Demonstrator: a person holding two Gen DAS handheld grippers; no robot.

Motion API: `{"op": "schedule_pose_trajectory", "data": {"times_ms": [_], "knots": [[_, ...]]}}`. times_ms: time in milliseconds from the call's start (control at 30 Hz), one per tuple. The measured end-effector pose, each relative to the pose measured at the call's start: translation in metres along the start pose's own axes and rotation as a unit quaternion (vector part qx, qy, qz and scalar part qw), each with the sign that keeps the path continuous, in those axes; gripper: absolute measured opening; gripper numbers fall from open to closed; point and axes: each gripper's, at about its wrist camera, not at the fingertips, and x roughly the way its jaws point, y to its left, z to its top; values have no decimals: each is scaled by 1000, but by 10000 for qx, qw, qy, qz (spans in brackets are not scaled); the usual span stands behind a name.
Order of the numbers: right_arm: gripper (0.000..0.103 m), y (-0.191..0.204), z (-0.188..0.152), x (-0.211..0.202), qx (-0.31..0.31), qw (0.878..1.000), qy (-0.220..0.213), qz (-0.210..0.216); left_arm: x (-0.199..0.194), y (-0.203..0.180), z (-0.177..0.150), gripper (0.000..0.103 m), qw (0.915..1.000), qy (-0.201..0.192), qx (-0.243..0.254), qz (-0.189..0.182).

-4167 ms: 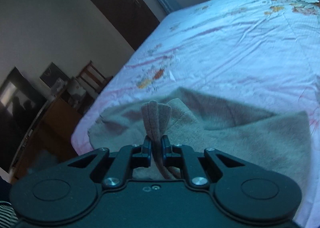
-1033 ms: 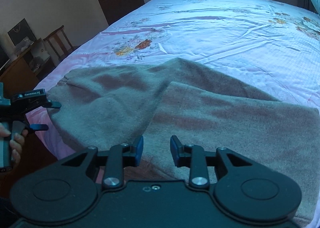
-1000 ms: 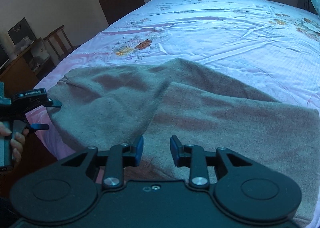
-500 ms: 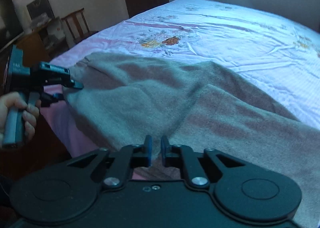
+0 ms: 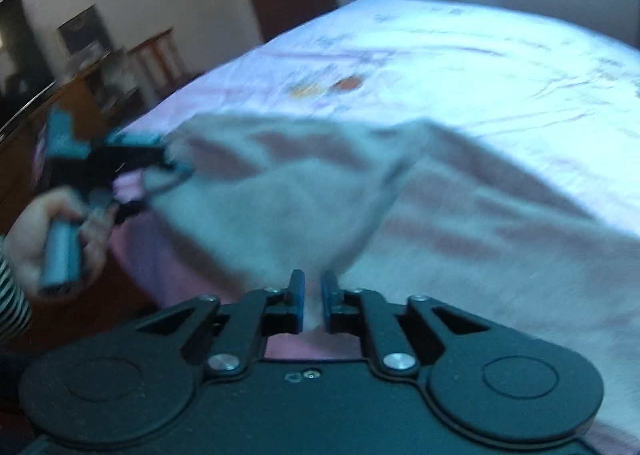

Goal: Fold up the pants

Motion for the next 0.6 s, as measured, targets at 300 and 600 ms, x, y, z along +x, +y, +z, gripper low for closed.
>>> {"op": "schedule_pose_trajectory", "data": {"times_ms": [300,600], "knots": [[4,-26,-10,24,421,9981,402,-182,-13,-15,-6,19,9993,-222,64,-282],[4,-27,-16,19,329,9987,327,-225,-58,-75,-14,18,9880,-585,1051,-966]]}}
